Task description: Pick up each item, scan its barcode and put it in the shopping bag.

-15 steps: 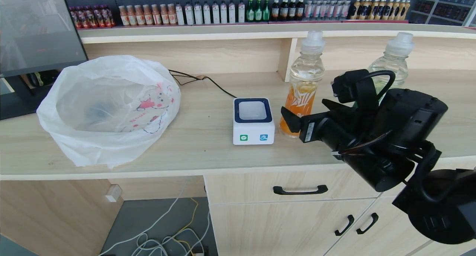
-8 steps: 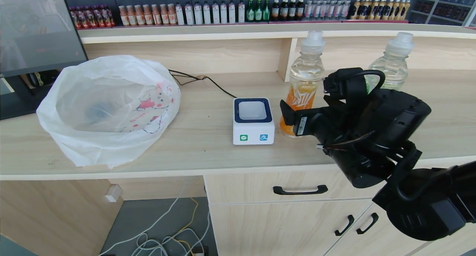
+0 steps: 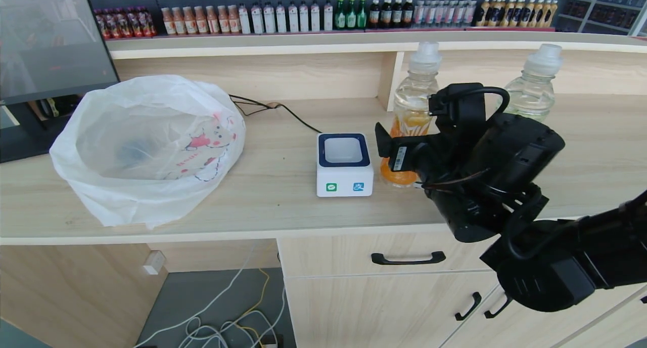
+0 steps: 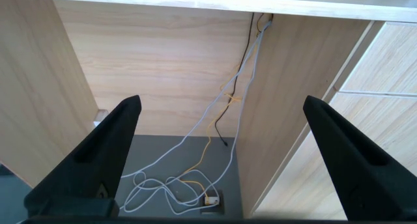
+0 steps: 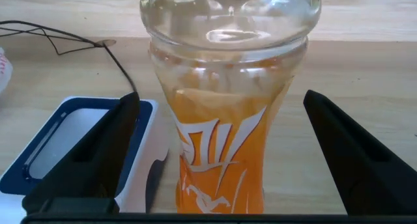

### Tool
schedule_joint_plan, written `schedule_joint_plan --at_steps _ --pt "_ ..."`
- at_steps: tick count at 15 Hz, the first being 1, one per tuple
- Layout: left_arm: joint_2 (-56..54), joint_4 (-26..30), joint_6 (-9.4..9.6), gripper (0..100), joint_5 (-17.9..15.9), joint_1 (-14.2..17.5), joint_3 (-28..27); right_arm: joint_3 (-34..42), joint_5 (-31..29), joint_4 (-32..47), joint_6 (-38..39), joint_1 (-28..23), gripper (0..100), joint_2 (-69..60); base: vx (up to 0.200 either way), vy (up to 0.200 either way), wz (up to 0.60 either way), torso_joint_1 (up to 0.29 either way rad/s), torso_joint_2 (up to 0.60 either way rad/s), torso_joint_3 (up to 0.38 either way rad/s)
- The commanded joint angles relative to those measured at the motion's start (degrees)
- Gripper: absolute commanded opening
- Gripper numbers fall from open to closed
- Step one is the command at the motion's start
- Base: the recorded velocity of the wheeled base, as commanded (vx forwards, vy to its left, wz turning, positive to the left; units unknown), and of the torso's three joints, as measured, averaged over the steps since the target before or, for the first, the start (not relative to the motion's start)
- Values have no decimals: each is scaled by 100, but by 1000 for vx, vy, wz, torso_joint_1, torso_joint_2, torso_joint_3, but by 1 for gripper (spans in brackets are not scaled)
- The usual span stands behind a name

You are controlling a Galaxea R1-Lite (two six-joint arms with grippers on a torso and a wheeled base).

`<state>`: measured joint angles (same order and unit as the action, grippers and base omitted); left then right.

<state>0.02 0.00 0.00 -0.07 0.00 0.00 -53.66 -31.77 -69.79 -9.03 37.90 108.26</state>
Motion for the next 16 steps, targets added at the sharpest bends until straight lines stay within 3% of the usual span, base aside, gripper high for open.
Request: schedule_joint_plan --at_steps 1,16 --pt "-2 0 0 100 -1 -9 0 -136 -14 -131 -72 -11 100 186 0 0 0 0 0 0" --pt "-2 0 0 100 7 0 0 -347 189 -439 -134 -529 100 406 0 0 0 0 0 0"
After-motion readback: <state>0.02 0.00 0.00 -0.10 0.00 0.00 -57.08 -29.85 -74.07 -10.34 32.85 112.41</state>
